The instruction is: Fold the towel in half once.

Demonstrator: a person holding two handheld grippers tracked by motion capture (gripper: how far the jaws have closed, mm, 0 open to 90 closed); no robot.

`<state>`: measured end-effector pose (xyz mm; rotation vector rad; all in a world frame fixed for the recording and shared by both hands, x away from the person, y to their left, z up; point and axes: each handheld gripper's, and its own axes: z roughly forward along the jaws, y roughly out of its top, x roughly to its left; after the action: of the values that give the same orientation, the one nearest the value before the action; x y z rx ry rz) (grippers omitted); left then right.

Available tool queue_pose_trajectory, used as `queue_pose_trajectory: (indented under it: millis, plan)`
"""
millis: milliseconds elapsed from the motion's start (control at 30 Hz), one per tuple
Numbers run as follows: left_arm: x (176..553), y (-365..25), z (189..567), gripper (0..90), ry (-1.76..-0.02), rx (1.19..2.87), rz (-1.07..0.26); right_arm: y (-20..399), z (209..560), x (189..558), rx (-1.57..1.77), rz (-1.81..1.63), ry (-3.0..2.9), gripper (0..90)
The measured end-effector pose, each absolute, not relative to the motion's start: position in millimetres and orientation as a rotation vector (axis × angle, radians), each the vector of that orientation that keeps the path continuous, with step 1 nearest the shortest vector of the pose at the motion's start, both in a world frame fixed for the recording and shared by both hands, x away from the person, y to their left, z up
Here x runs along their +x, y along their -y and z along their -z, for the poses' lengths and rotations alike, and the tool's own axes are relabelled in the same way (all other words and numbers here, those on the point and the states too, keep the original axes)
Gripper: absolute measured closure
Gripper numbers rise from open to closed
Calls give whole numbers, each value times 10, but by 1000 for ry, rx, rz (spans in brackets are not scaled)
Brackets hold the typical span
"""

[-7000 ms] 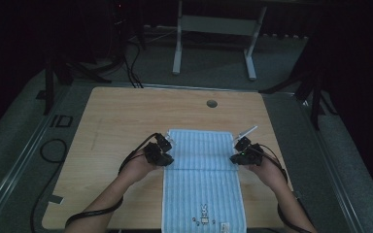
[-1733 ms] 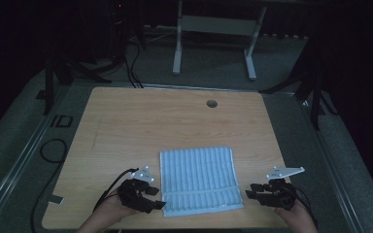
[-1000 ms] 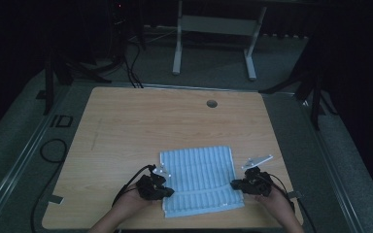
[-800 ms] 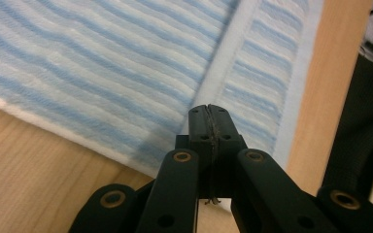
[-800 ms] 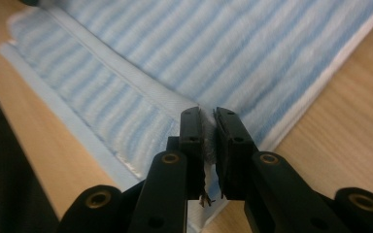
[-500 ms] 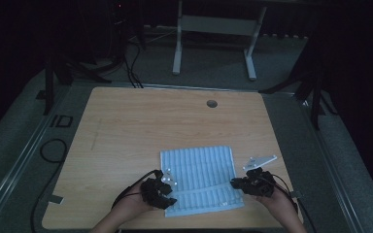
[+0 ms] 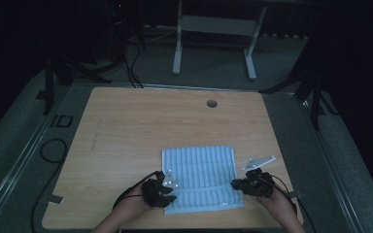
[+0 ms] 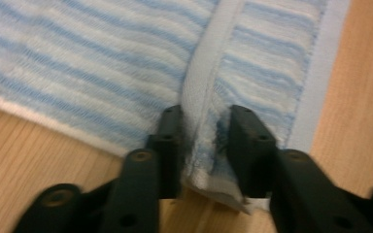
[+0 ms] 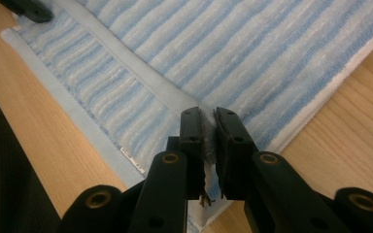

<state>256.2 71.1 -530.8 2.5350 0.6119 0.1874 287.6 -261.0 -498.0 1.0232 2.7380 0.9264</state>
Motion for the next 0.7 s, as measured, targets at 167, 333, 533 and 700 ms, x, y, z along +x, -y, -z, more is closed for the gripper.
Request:
queue_pose_trajectory:
  millis: [167, 333, 533, 700]
  plan:
    - [2554, -744, 5234, 748, -639, 2479, -196, 2633, 4934, 2869, 1022, -953, -2728, 823]
    - [2521, -806, 5132, 782, -662, 2406, -202, 2666, 4838, 2819, 1003, -992, -2708, 823]
    - [2363, -886, 4977, 630, -530, 2371, 59, 2800, 4769, 2515, 978, -1087, -2756, 814]
    - [2293, -937, 4923, 540, -496, 2356, 178, 2919, 4896, 2389, 1020, -1032, -2810, 720]
